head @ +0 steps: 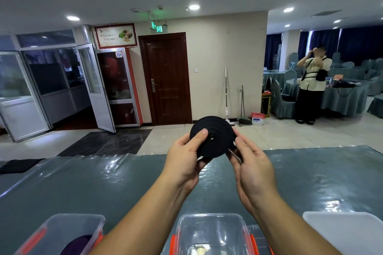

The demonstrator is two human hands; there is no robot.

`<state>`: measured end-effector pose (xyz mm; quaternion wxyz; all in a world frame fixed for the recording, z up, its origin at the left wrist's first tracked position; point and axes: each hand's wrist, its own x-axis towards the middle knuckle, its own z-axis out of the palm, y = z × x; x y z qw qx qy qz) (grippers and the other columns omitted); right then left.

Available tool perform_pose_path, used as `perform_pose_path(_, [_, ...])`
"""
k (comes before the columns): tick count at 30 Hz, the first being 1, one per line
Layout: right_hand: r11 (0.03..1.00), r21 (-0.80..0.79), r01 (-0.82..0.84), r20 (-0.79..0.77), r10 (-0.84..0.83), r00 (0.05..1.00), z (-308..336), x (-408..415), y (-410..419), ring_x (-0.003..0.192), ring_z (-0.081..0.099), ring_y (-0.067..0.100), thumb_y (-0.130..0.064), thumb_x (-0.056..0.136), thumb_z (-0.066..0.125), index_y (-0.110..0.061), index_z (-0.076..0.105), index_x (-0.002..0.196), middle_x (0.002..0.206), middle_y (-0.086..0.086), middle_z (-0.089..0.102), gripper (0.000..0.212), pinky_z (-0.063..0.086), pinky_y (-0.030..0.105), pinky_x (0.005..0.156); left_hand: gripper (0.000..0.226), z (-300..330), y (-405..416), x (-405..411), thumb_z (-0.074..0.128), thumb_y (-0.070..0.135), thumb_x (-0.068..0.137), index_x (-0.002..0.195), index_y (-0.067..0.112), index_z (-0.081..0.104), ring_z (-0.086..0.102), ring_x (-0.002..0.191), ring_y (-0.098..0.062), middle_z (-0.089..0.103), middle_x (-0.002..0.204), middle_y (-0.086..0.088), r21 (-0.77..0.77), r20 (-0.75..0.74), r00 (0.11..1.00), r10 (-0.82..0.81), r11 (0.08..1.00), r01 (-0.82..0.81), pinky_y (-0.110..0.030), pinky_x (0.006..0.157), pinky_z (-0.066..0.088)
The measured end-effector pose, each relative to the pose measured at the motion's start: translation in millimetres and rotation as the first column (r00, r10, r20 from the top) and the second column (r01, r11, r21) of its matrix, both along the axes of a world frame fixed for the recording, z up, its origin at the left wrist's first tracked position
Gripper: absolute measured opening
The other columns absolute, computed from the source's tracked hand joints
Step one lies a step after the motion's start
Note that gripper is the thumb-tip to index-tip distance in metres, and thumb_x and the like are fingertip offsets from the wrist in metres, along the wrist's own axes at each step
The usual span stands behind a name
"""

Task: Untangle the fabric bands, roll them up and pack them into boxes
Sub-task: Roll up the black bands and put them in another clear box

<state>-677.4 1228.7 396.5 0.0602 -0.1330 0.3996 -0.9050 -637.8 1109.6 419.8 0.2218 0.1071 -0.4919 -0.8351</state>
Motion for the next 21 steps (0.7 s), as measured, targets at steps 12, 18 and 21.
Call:
perform_pose_path(12, [0.915, 0.337, 0.222, -0.109, -0.196, 0.975, -64, -3, 10, 0.102, 0.075, 0.014, -0.019, 0.097, 0.07, -0.024, 0.064, 0.111, 0.112, 0.004, 0.077, 0.017, 0.06, 0.045, 0.095, 0.021, -51, 33, -10, 0.071, 0.012, 0.095, 0.113, 0.001, 0.072, 0.076, 0.094, -0.026, 0.078, 0.106, -0.018, 0.182, 0.083, 0.992, 0.097, 0.977, -0.111, -0.034, 0.075, 0.064])
perform_pose_path(18, [0.952, 0.293, 0.089, 0.134, -0.133, 0.982, -98, -11, 16, 0.097, 0.077, 0.021, -0.002, 0.09, 0.075, -0.008, 0.07, 0.105, 0.1, 0.009, 0.08, 0.017, 0.062, 0.031, 0.081, 0.024, -97, 36, -13, 0.071, 0.012, 0.096, 0.116, -0.001, 0.07, 0.078, 0.09, -0.024, 0.079, 0.103, -0.017, 0.215, 0.217, 0.969, 0.123, 0.962, -0.17, -0.035, 0.079, 0.065])
perform_pose_path(21, [0.95, 0.311, 0.041, 0.22, -0.113, 0.969, -117, -16, 16, 0.09, 0.078, 0.022, 0.002, 0.089, 0.074, -0.003, 0.071, 0.106, 0.093, 0.009, 0.08, 0.018, 0.063, 0.025, 0.073, 0.028, -121, 31, -14, 0.073, 0.014, 0.095, 0.118, -0.002, 0.069, 0.077, 0.101, -0.028, 0.079, 0.104, -0.017, 0.228, 0.303, 0.948, 0.095, 0.959, -0.169, -0.041, 0.094, 0.061])
